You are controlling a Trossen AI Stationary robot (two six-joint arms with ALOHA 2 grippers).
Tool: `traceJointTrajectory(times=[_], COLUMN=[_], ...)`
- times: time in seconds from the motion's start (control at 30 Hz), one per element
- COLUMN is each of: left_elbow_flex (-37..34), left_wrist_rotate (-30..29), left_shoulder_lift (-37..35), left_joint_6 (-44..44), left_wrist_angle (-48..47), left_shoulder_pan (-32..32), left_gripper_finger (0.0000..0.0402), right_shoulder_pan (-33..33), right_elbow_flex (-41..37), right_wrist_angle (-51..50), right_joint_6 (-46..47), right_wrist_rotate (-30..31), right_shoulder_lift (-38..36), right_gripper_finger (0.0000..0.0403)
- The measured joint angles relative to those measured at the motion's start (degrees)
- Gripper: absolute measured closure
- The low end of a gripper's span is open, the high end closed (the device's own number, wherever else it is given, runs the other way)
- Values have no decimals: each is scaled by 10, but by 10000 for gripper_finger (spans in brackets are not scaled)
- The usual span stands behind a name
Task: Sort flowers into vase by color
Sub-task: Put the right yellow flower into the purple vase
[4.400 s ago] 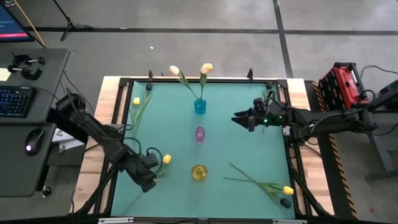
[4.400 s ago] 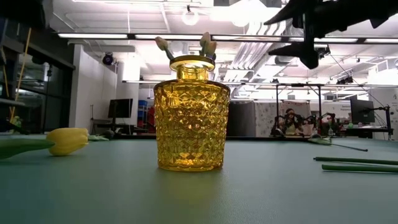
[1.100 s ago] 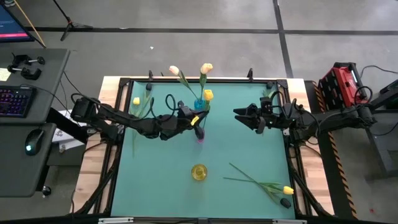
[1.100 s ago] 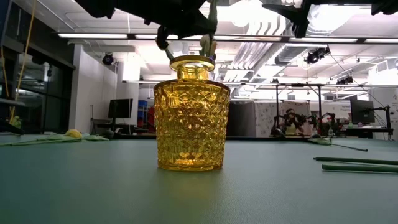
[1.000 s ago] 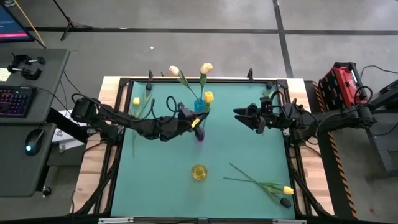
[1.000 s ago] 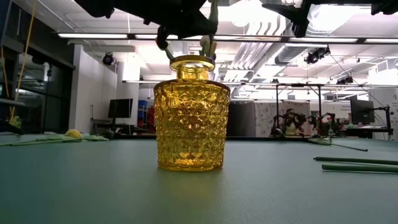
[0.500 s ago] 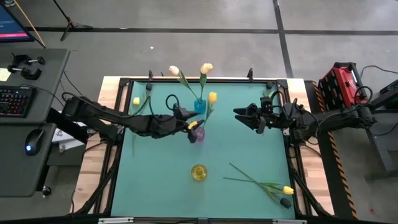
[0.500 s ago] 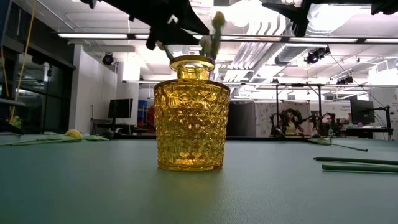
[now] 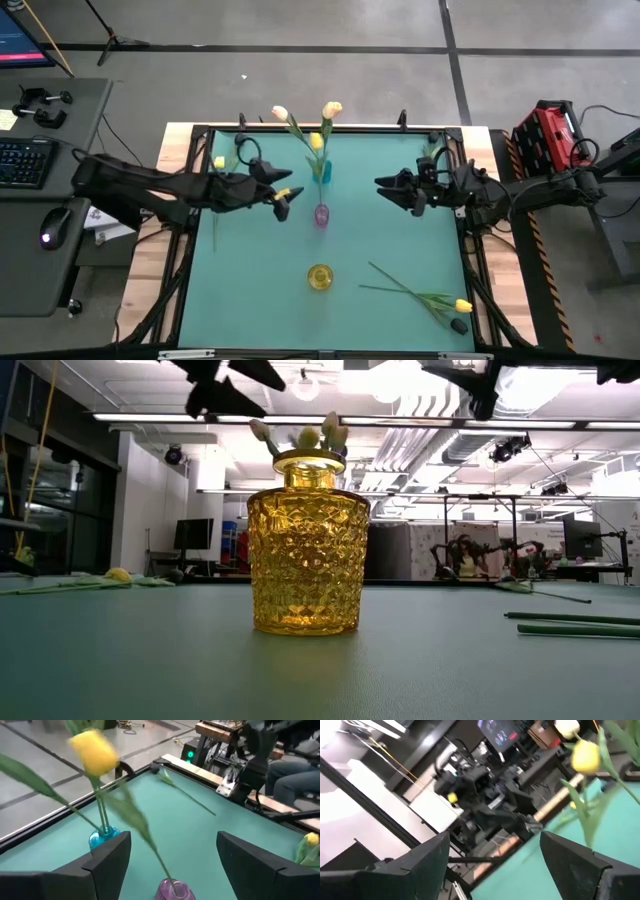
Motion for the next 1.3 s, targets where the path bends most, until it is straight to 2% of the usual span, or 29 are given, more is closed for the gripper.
traceJointTrajectory(times=[0.33,0.43,0.6,0.83,1.1,1.2,1.3], left_elbow_flex=[0,0,0,0,0,0,0], left_wrist_rotate=[0,-1,-1,-1,-1,-1,-1], left_shoulder_lift=[-28,-26,-25,-25,-25,-25,-25], left_joint_6=[-5,-5,-5,-5,-5,-5,-5], left_wrist_angle=[-8,-10,-17,-38,-41,-42,-42], left_shoulder_pan=[-4,-4,-4,-3,-3,-3,-3], left_gripper_finger=[119,119,119,119,119,119,119], right_shoulder_pan=[0,0,20,136,321,358,368], right_elbow_flex=[0,0,0,0,0,3,30], right_wrist_angle=[-151,-196,-241,-278,-253,-230,-234], right_joint_6=[70,103,162,278,441,477,475], right_wrist_rotate=[38,10,-76,-137,-139,-140,-136], right_shoulder_lift=[0,0,0,28,157,209,251], right_gripper_finger=[105,105,105,105,105,105,105])
